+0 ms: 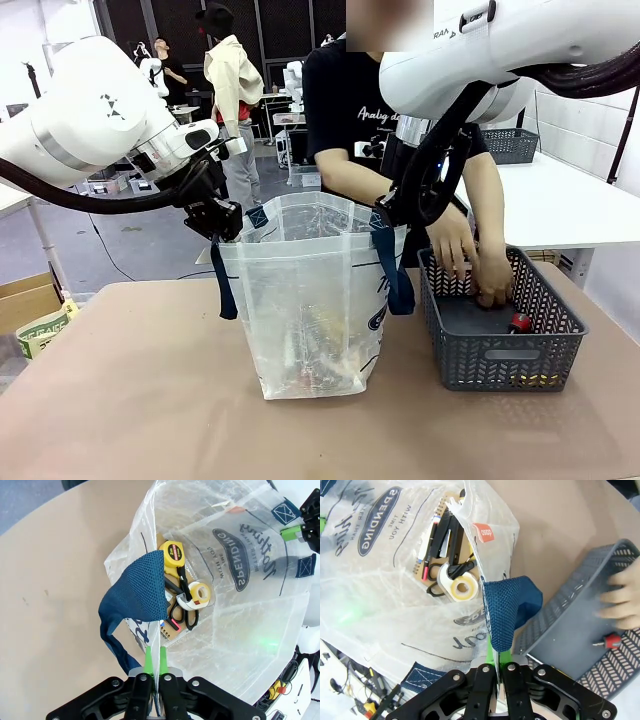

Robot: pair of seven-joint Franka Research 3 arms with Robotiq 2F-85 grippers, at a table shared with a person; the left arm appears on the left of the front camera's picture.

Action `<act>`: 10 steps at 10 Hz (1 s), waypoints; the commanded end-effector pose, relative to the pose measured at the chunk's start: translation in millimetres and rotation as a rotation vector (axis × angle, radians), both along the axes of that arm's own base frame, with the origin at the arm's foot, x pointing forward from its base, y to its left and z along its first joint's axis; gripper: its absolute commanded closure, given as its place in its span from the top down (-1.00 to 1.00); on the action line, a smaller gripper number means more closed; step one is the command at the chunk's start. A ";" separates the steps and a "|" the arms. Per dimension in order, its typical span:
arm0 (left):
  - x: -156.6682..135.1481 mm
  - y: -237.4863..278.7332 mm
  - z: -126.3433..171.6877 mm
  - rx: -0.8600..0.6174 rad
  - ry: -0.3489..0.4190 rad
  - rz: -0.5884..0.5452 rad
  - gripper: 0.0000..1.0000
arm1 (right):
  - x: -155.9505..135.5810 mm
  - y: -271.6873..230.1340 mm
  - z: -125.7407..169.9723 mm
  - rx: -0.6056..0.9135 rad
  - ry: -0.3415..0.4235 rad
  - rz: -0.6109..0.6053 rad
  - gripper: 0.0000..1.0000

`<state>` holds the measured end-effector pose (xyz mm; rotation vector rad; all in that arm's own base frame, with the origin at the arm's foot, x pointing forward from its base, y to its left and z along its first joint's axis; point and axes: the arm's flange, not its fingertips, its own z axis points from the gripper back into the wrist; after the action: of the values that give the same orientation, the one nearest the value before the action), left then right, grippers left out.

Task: Transfer purchased items from the store into the shopping bag.
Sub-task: Move the Reusable shopping bag to the right side of the table.

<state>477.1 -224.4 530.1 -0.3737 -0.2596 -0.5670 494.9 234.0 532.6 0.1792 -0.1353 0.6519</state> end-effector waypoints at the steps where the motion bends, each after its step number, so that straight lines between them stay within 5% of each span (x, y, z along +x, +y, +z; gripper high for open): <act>1: 0.4 0.4 1.4 0.003 -0.007 0.005 -1.00 | 0.3 -0.9 -0.5 0.000 0.001 -0.002 -1.00; 10: 0.4 0.4 1.4 0.003 -0.007 0.005 -1.00 | 0.3 -0.9 -0.5 0.000 0.001 -0.002 -1.00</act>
<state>477.1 -224.4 530.1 -0.3737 -0.2596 -0.5670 494.9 234.0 532.6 0.1792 -0.1353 0.6519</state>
